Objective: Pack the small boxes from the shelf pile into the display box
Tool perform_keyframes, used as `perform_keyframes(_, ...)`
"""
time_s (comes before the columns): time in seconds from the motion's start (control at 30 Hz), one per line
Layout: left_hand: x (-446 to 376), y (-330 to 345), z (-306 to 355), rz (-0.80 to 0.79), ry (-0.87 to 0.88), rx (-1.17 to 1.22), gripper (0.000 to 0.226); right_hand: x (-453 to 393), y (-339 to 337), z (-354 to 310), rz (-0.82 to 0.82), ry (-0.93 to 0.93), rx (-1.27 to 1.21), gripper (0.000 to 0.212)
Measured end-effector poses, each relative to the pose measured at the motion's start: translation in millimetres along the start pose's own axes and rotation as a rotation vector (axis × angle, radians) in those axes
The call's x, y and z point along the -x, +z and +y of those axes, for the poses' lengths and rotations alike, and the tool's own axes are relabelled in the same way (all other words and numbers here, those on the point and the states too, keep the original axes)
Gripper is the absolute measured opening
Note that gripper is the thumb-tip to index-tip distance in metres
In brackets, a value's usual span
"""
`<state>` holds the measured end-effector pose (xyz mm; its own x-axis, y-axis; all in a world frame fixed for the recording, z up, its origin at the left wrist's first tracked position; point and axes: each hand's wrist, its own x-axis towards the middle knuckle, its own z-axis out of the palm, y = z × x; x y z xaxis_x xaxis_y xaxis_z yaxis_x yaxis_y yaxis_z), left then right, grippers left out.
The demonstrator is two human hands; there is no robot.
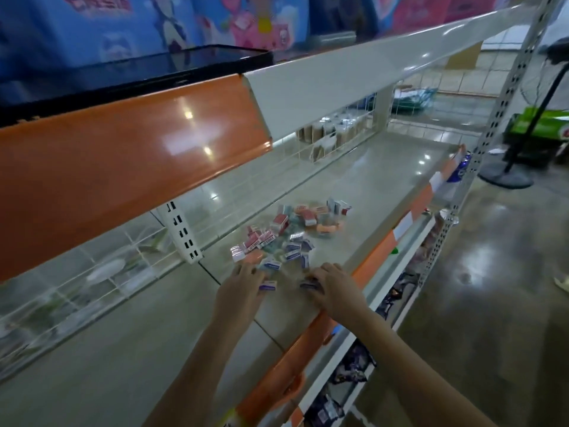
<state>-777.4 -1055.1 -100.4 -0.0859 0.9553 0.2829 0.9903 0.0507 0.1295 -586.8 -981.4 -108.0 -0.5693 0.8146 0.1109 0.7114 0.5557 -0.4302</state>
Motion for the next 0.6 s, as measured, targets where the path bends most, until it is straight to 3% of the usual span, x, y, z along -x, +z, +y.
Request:
perform_keyframes(0.13,4,-5,10,0.065,-0.077,0.026,0.022,-8,-9,7,-0.022,-0.062,-0.184,0.024)
perform_keyframes(0.33,26,-10,21,0.179,-0.370,0.140,0.022,-29,-7,-4,-0.093,-0.216,-0.335,0.029)
perform_keyframes(0.6,101,-54,24,0.326,-0.723,0.098,0.021,-27,11,-69,-0.227,-0.530,-0.483,0.029)
